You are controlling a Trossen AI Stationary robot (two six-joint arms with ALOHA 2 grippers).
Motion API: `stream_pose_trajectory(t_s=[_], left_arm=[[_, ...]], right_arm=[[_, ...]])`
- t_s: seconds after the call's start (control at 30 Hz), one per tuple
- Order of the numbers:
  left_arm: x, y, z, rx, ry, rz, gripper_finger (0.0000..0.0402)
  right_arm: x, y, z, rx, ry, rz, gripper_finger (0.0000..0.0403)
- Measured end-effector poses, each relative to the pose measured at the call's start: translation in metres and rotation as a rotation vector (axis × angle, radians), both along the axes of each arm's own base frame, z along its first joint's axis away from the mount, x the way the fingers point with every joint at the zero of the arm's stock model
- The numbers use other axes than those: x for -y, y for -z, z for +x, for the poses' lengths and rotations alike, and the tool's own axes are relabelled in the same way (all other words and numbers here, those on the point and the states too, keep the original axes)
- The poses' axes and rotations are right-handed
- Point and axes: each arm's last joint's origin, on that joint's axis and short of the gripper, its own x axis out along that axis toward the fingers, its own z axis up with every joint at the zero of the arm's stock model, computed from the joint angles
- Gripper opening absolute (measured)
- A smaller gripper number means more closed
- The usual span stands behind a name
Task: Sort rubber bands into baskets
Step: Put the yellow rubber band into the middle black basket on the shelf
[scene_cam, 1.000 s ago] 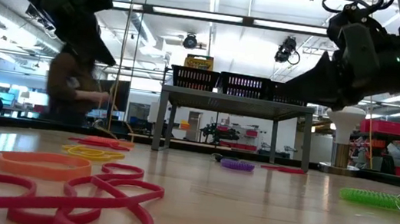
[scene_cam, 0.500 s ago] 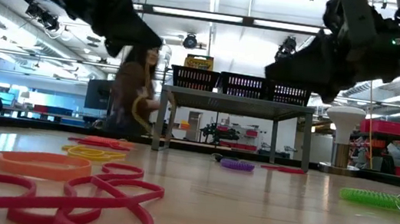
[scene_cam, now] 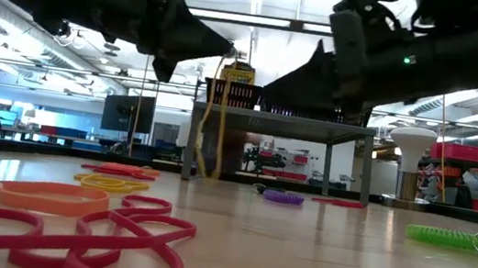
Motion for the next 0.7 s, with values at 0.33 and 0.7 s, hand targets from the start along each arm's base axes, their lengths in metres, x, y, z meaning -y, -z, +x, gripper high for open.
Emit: stream_pose_trajectory(t_s=[0.33, 0.7], left_arm=[[0.004, 0.008, 0.011, 0.043, 0.012, -0.018, 0.0005], [0.017, 0.010, 0.043, 0.044, 0.068, 0.054, 0.0005]], right_arm=[[0.003, -0.003, 0.007, 0.044, -0.046, 0.051, 0.0199], [0.006, -0.004, 0.008, 0.060, -0.036, 0.069, 0.0199]])
